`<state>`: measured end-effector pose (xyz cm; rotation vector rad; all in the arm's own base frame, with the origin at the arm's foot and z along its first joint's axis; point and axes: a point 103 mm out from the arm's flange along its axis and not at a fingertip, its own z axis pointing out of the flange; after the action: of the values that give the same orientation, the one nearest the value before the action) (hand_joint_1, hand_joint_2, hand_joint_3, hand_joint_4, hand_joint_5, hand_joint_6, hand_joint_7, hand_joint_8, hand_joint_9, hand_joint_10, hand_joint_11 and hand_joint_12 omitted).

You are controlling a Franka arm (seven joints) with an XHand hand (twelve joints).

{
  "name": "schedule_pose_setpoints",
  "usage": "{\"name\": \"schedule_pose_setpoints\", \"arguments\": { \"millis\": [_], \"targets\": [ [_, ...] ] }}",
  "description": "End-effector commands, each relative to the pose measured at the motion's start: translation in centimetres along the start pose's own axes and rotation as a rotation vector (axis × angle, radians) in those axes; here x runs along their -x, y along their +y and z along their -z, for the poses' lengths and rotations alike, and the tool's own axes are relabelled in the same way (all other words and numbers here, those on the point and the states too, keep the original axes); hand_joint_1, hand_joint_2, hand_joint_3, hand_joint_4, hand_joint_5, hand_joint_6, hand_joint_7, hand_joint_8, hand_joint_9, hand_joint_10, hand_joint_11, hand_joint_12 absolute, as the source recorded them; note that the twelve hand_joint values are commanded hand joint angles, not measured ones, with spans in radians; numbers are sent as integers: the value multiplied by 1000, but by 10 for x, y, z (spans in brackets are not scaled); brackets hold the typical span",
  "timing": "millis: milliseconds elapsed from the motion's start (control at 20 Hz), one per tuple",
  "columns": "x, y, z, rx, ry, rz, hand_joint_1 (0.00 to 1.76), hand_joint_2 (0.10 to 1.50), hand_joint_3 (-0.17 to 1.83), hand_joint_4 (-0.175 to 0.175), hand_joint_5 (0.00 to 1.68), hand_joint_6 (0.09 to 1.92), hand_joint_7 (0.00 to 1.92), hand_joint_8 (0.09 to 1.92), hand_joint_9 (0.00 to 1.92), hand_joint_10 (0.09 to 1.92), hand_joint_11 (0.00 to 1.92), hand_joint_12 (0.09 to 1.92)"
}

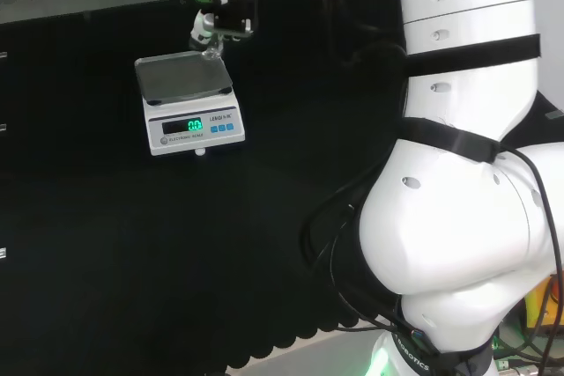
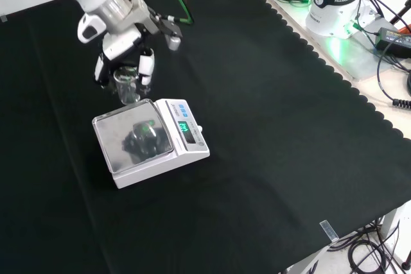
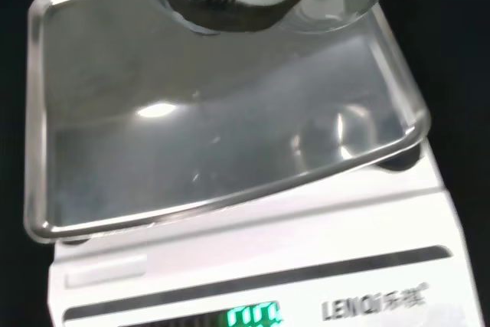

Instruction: Put the beaker on the electronic balance.

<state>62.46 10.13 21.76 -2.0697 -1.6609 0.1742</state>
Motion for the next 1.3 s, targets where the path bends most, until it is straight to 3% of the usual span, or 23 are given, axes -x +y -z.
{"name": "schedule_pose_setpoints", "arguments": {
  "millis": [50, 400, 950, 1300],
  "targets": [
    [-25, 3, -25, -24, 1, 45, 1280, 1242, -175, -175, 542, 1069, 903, 1284, 1038, 1118, 1241, 1228],
    [-34, 12, -44, -18, 13, 69, 1277, 1244, -175, -175, 539, 1067, 900, 1286, 1036, 1114, 1236, 1226],
    [-40, 37, -68, -69, 1, 73, 1274, 1248, -175, -175, 534, 1065, 888, 1285, 1027, 1109, 1226, 1224],
    [-43, 38, -63, -87, -56, 83, 1254, 1246, -175, -175, 497, 1053, 841, 1275, 985, 1084, 1176, 1190]
  ]
}}
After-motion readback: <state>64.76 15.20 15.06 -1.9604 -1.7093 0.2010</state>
